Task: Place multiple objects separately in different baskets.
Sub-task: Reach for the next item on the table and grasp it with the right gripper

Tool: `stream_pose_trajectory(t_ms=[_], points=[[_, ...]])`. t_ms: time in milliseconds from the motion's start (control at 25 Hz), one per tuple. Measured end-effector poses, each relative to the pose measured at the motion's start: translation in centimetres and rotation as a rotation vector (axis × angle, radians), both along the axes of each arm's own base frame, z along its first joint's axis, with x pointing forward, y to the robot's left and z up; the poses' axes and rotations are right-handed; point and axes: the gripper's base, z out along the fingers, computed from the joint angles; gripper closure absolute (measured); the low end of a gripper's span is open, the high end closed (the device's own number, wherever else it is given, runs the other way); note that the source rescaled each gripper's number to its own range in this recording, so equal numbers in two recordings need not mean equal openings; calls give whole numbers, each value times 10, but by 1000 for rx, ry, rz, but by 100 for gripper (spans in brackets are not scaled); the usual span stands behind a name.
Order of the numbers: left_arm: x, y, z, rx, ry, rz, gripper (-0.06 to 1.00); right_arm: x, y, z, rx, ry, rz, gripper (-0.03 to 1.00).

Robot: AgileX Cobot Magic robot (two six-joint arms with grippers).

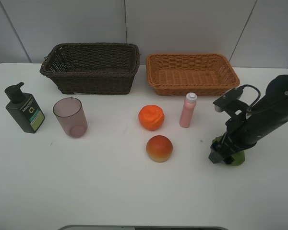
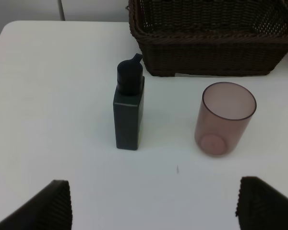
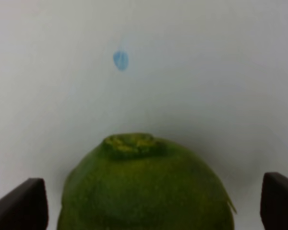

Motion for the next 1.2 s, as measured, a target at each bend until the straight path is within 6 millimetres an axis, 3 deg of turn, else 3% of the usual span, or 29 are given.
stream_pose_trajectory(t_ms=[680,1080,1200], points=[[0,0,0,0,0,0,6,-3,-1,-4,7,-25,0,9],[0,0,0,0,0,0,6,-2,-1,-17,-6,20,-1,9],[0,0,0,0,0,0,6,-2,0,-16,-3,22,-6,19]])
